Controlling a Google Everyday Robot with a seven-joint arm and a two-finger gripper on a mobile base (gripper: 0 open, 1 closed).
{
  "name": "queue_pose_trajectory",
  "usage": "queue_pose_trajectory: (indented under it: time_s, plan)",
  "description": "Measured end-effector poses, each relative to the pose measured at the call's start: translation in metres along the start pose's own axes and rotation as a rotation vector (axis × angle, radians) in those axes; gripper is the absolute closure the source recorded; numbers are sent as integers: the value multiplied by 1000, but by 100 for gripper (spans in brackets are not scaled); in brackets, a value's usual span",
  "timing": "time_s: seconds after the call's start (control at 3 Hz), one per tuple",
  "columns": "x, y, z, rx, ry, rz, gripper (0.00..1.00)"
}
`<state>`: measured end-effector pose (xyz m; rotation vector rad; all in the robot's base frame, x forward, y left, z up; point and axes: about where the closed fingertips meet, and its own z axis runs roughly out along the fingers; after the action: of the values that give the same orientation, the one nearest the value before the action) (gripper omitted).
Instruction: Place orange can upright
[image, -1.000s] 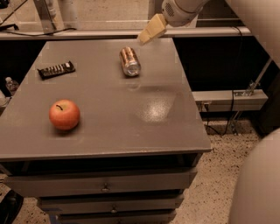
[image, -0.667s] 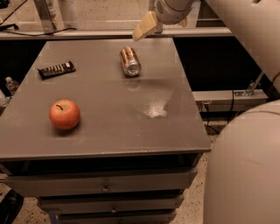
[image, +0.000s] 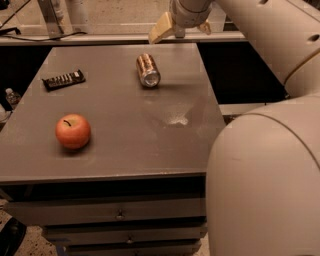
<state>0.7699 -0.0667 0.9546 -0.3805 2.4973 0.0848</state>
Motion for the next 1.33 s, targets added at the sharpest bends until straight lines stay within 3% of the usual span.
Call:
queue_pose_trajectory:
  time_s: [0.33, 0.67, 1.0, 1.33]
  plan:
    - [1, 0, 3, -17, 7, 4, 0]
    - [10, -4, 17, -85, 64, 99, 0]
    - [7, 18, 27, -182, 120, 186, 0]
    - [-2, 44, 27, -254, 149, 228, 0]
